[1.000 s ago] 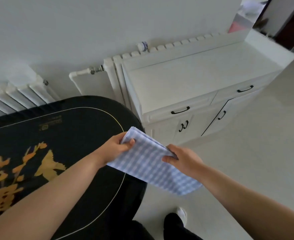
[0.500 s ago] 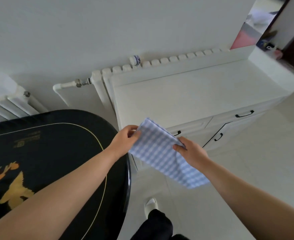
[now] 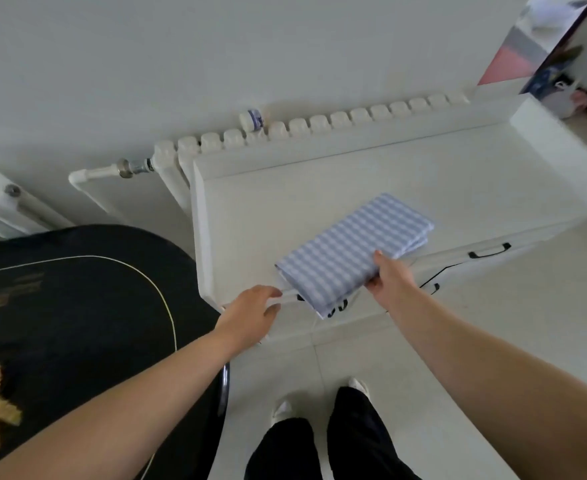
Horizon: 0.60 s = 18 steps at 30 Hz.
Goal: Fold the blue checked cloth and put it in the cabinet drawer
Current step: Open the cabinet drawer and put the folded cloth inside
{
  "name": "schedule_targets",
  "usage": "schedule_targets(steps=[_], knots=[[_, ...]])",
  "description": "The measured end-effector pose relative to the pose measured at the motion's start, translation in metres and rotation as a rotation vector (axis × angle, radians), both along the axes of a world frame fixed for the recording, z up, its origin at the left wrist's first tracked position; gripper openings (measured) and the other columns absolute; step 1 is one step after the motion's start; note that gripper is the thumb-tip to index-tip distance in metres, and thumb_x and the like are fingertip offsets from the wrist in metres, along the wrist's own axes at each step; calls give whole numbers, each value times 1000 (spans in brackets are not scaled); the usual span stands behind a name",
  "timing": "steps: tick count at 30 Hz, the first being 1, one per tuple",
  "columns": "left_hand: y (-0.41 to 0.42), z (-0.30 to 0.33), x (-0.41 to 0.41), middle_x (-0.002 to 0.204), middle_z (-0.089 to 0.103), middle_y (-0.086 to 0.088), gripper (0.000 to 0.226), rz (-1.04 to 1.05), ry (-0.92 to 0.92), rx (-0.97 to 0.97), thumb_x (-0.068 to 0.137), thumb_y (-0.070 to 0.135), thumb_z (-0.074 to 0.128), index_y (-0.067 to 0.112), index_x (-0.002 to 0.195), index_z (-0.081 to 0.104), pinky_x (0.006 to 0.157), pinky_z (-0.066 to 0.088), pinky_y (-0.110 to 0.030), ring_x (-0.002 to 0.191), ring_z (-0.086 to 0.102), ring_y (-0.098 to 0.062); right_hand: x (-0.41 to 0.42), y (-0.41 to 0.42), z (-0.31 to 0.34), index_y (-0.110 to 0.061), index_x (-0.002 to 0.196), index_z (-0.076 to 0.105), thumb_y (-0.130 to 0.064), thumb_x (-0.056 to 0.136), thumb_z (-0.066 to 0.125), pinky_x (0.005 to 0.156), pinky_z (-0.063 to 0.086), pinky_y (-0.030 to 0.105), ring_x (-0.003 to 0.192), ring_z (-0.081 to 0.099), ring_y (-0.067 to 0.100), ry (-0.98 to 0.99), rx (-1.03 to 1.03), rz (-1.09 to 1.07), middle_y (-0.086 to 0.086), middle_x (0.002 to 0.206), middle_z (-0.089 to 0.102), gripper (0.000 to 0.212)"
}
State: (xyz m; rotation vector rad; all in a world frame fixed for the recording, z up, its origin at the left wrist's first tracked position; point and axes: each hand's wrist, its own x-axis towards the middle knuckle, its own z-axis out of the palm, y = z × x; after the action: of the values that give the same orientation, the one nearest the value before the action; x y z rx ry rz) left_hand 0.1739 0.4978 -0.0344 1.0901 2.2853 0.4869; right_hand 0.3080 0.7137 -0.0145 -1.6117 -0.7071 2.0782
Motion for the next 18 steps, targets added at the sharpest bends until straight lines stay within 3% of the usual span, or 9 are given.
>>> schedule_targets(steps=[5, 8, 12, 18], knots=[[36, -40, 31, 154, 30, -1, 54, -306, 197, -218, 97, 33, 44, 16, 146, 31, 109, 31, -38, 137, 32, -23, -11, 31, -4, -9, 114, 49, -10, 95, 53, 73, 56, 39, 84, 63, 21, 31, -71, -37, 10, 106, 61, 20], [62, -54, 39, 159, 15, -3, 65, -378, 213, -358, 97, 35, 44, 14, 151, 14, 110, 28, -43, 142, 21, -26, -8, 46, -7, -9, 116, 48, -9, 95, 52, 71, 55, 39, 85, 63, 22, 55, -99, -23, 10, 103, 62, 21], [92, -61, 50, 153, 28, -9, 60, -325, 219, -461, 97, 38, 44, 9, 146, 25, 109, 27, -42, 142, 19, -28, 4, 59, -14, -8, 116, 48, -10, 94, 53, 74, 55, 41, 89, 65, 24, 41, -101, 80, 12, 102, 64, 22], [71, -64, 82, 153, 28, -6, 62, -306, 199, -437, 95, 42, 43, 11, 146, 26, 113, 24, -41, 141, 21, -24, 23, 72, -18, -8, 115, 51, -9, 93, 55, 63, 54, 38, 86, 66, 23, 38, -92, 133, 9, 99, 66, 22]])
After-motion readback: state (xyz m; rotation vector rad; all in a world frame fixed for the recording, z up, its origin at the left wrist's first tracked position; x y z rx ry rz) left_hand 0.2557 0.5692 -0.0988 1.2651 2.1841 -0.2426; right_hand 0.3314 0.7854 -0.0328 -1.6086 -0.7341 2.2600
